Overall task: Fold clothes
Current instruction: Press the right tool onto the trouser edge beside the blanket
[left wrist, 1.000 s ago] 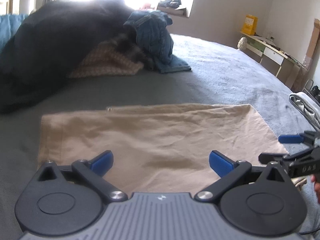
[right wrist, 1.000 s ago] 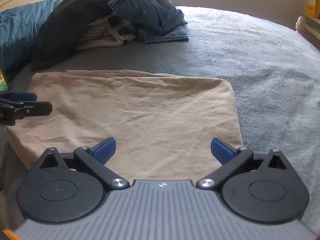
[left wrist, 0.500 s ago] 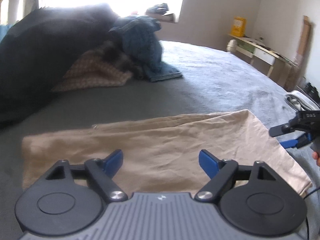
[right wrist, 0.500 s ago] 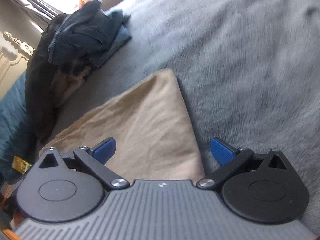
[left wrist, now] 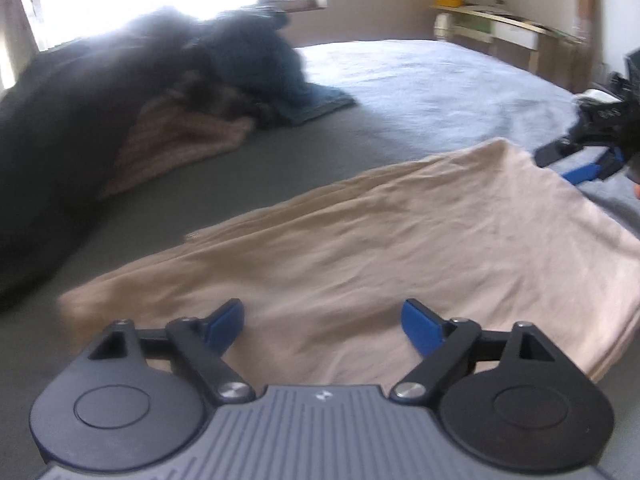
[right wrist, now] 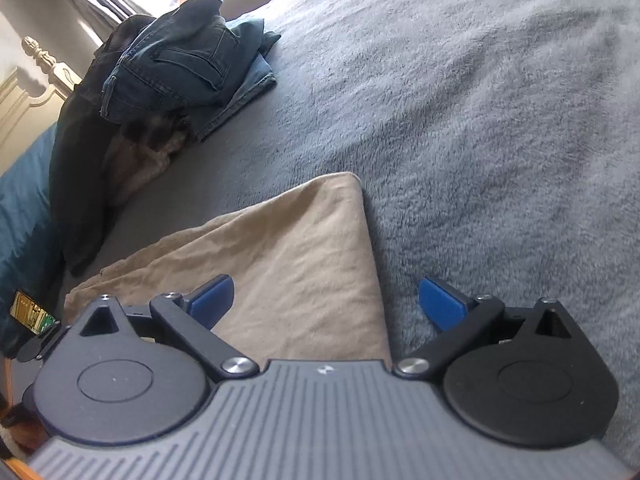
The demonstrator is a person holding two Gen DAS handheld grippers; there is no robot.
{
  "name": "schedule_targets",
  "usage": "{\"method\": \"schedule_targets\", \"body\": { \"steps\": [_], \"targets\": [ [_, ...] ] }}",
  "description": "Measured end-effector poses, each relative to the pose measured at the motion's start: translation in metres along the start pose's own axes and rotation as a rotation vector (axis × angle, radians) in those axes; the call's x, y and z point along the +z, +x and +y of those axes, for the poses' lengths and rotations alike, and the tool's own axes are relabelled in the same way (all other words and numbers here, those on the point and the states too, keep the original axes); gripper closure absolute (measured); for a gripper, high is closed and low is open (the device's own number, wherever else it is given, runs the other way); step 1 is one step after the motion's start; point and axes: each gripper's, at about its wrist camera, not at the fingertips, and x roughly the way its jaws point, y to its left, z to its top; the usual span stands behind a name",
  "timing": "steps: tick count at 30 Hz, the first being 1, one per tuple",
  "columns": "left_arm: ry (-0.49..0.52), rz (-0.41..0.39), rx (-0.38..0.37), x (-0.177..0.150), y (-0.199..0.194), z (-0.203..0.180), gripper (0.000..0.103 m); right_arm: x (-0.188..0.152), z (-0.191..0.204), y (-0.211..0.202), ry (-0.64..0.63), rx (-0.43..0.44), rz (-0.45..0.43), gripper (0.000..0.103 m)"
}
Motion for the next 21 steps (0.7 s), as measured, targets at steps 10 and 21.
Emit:
{"method": "schedule_targets", "body": {
  "steps": [10,21],
  "targets": [
    [-0.033,0.029,0.073,-0.006,0.004,-0.005,0.001,-0.001,-0.001,-0.002,-0.013,-0.009,-0.019,0.001],
    [-0.041,0.026,0.05,-0.011,0.007,0.001,0.0,0.011,-0.028,0.006,0.081,0.076,-0.065,0.001]
  ]
}}
